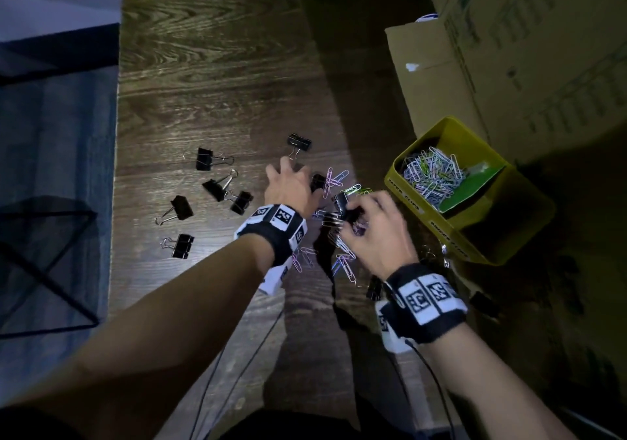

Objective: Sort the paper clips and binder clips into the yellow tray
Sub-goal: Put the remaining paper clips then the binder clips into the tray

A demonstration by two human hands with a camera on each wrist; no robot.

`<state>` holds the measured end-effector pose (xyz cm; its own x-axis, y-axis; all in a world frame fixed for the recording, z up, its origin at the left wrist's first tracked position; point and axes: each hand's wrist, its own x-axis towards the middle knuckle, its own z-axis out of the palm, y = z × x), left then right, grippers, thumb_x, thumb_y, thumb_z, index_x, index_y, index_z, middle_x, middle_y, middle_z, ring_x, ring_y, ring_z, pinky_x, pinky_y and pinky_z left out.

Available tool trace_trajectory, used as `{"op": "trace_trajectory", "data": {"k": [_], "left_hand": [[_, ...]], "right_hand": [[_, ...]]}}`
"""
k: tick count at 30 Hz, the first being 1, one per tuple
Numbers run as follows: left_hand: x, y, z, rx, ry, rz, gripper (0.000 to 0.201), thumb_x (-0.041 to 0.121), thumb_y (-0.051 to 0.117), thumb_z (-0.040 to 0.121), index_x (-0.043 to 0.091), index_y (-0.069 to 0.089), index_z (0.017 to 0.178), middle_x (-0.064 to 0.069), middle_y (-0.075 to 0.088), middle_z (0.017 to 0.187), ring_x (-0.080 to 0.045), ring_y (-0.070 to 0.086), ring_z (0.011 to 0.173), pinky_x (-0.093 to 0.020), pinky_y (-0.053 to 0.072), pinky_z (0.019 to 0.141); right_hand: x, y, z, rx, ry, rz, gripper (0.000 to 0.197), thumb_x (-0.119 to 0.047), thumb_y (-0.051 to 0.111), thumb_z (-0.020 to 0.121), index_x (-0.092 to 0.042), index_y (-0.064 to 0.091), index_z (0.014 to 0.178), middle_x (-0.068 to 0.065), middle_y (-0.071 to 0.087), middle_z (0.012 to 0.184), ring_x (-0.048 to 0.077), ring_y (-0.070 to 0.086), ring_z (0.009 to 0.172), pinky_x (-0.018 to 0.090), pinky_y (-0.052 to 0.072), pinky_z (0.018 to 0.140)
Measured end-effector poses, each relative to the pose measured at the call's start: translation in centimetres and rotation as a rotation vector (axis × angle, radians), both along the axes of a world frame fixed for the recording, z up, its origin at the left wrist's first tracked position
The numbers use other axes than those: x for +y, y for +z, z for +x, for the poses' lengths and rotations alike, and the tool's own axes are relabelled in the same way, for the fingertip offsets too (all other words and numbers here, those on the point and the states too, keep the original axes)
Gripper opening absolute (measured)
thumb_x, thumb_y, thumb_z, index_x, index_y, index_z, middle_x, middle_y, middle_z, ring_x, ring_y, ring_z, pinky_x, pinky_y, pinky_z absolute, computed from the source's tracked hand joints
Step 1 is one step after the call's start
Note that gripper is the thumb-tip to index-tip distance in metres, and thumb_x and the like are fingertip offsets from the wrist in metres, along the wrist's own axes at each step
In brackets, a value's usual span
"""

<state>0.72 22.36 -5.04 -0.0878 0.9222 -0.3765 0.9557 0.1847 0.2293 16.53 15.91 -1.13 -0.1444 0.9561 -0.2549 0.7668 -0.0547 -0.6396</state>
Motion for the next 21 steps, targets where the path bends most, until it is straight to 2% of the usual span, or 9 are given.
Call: {"op": "trace_trajectory", "data": {"k": [2,5,7,10,12,15,18,20,21], "left_hand": [[0.0,-0.5,-0.4,-0.046,0.006,0.032,0.036,0.038,0.06,0.085,0.017,0.058,0.115,-0.015,0.045,0.122,-0.038,0.039,0.113,-0.043,0.043,0.088],[0.1,-0.9,-1.6,-0.154,0.028,0.087,0.031,0.031,0.062,0.085,0.015,0.063,0.112,-0.016,0.057,0.111,-0.035,0.052,0.103,-0.039,0.045,0.085],[0.4,-0.8,-2.4,-0.206,0.064,0.127,0.026,0.032,0.064,0.084,0.015,0.066,0.103,-0.013,0.062,0.103,-0.032,0.058,0.096,-0.036,0.048,0.08],[1.4,0.1,-3.8,-0.275,0.162,0.237,0.025,0.032,0.068,0.081,0.012,0.068,0.096,-0.013,0.067,0.095,-0.029,0.062,0.089,-0.03,0.048,0.074],[2.4,0.7,-4.9,-0.238,0.208,0.258,0.025,0.029,0.067,0.082,0.011,0.067,0.099,-0.015,0.067,0.098,-0.03,0.062,0.092,-0.03,0.046,0.077],[4.0,0.9,-6.3,-0.144,0.201,0.184,0.028,0.029,0.065,0.083,0.012,0.065,0.106,-0.017,0.064,0.108,-0.034,0.059,0.1,-0.035,0.05,0.086],[4.6,1.4,-7.0,-0.053,0.14,0.145,0.034,0.022,0.063,0.084,0.01,0.057,0.115,-0.021,0.051,0.123,-0.038,0.048,0.112,-0.043,0.045,0.094],[4.1,2.2,-6.4,0.063,0.034,0.254,0.04,0.015,0.06,0.08,0.01,0.05,0.119,-0.022,0.041,0.13,-0.039,0.04,0.117,-0.051,0.041,0.094],[3.8,2.4,-5.8,0.104,-0.034,0.328,0.042,0.011,0.057,0.078,0.011,0.049,0.119,-0.021,0.04,0.131,-0.039,0.039,0.117,-0.052,0.039,0.093]], "right_hand": [[-0.1,-0.9,2.2,-0.042,-0.102,-0.046,0.024,-0.016,0.066,0.079,-0.017,0.062,0.103,0.007,0.048,0.119,0.023,0.059,0.095,0.034,0.049,0.091],[-1.5,-3.2,5.1,-0.055,-0.265,-0.016,0.022,-0.005,0.069,0.073,-0.012,0.065,0.094,0.01,0.053,0.113,0.029,0.058,0.095,0.03,0.048,0.08],[-2.9,-4.5,6.7,-0.113,-0.218,0.009,0.022,-0.007,0.068,0.073,-0.012,0.065,0.094,0.009,0.052,0.113,0.029,0.058,0.092,0.032,0.048,0.08],[-4.2,-5.4,8.2,-0.225,-0.172,0.022,0.025,-0.014,0.066,0.075,-0.017,0.063,0.1,0.003,0.046,0.118,0.032,0.057,0.092,0.041,0.05,0.083],[-4.8,-5.8,8.6,-0.282,-0.173,0.01,0.026,-0.017,0.064,0.077,-0.018,0.062,0.103,0.001,0.041,0.119,0.034,0.057,0.092,0.045,0.052,0.079],[-5.0,-5.6,8.4,-0.3,-0.204,-0.038,0.029,-0.014,0.059,0.078,-0.016,0.063,0.106,0.0,0.035,0.122,0.034,0.053,0.099,0.047,0.053,0.076],[-4.6,-4.5,6.9,-0.4,-0.177,-0.015,0.031,-0.016,0.066,0.074,-0.015,0.068,0.106,0.013,0.053,0.123,0.038,0.053,0.108,0.046,0.048,0.089],[-3.7,-3.1,5.1,-0.406,-0.174,0.079,0.028,-0.015,0.07,0.07,-0.014,0.071,0.098,0.017,0.06,0.117,0.037,0.058,0.104,0.045,0.046,0.09],[-2.9,-2.2,4.0,-0.385,-0.155,0.063,0.028,-0.016,0.069,0.073,-0.014,0.07,0.102,0.015,0.06,0.12,0.035,0.059,0.104,0.043,0.046,0.092]]}}
